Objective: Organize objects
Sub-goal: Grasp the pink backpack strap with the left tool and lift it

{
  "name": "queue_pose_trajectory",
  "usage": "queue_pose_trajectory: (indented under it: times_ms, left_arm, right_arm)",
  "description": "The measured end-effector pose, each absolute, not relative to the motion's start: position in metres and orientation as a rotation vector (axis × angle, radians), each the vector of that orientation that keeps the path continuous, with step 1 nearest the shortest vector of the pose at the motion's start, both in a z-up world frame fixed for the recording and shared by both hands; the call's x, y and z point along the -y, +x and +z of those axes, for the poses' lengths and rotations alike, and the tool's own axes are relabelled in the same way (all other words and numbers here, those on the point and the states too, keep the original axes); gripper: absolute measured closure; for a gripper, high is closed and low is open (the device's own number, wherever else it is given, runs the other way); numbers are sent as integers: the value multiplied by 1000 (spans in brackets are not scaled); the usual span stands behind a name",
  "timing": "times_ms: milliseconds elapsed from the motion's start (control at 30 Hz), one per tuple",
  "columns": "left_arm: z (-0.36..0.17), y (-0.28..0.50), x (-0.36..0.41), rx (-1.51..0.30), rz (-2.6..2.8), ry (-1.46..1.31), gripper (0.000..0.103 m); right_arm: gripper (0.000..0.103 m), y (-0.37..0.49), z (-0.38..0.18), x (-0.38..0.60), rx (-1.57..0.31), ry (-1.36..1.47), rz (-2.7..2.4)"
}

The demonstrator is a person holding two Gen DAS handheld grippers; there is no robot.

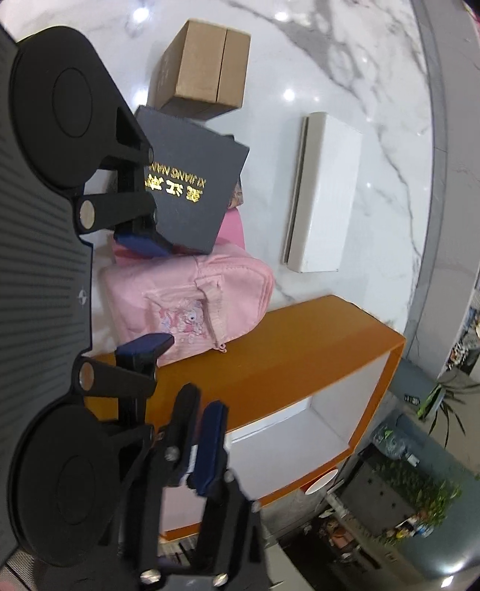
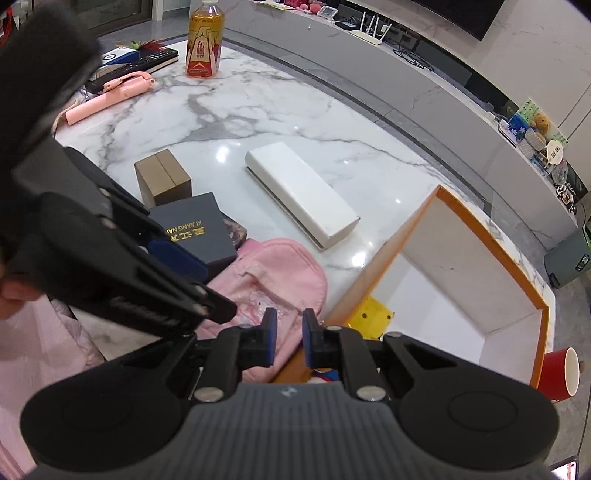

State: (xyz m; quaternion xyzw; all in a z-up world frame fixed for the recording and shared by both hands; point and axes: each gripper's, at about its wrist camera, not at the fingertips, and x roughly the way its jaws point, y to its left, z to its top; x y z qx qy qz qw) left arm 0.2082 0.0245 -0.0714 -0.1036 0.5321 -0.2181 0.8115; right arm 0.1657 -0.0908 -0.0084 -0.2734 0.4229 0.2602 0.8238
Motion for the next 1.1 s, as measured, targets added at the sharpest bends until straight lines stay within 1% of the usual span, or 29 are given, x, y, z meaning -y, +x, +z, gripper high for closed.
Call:
queue_pose_trajectory:
  times_ms: [167,233,300,333,367,400,467,633,667,733,867,933,1000,1067,1100]
  left_arm:
    - [-79,217,-15,-1142,-435,-212,44]
    - [-79,218,-14,-1142,-424,-213,48]
    - [-79,219,-16,-1147,-402,-193,72]
    - [-79,218,-18,-1143,-402,-184,74]
    - [-79,217,-21,-1137,-409,-199,78]
    - [-78,215,-24,-1131,-410,-205,80]
    - [-69,208,-29,-1093,-403,-205,83]
    - [-31,182,-50,-978,-349,-134,85]
    - [-25,179,-54,-964,-340,-116,85]
    - [-16,173,-64,-949,-326,-100,85]
    - [-9,168,-84,-930,-272,-80,85]
    - [-10,168,-94,-927,-259,-94,85]
    - [-10,167,-101,-922,-252,-110,85]
    - [-11,166,-107,-917,-251,-122,85]
    - [-12,166,-111,-917,-253,-131,85]
  right_arm:
    - [89,165,-10,97,-899,-578,585]
    - [90,166,-10,98,-902,-576,595]
    - [89,165,-11,99,-900,-581,606]
    - [89,165,-11,99,-904,-579,610]
    - [88,166,-11,98,-908,-574,613]
    - [88,167,-11,98,-914,-566,616]
    - [88,169,-12,98,-924,-548,616]
    - [86,167,-12,96,-940,-492,599]
    - [84,165,-12,94,-943,-475,603]
    - [75,161,-13,88,-950,-452,607]
    - [65,154,-26,66,-980,-441,646]
    - [54,152,-34,54,-992,-458,661]
    - [46,155,-46,42,-1006,-484,643]
    - [44,159,-57,33,-1022,-503,620]
    - [41,161,-63,28,-1036,-515,604]
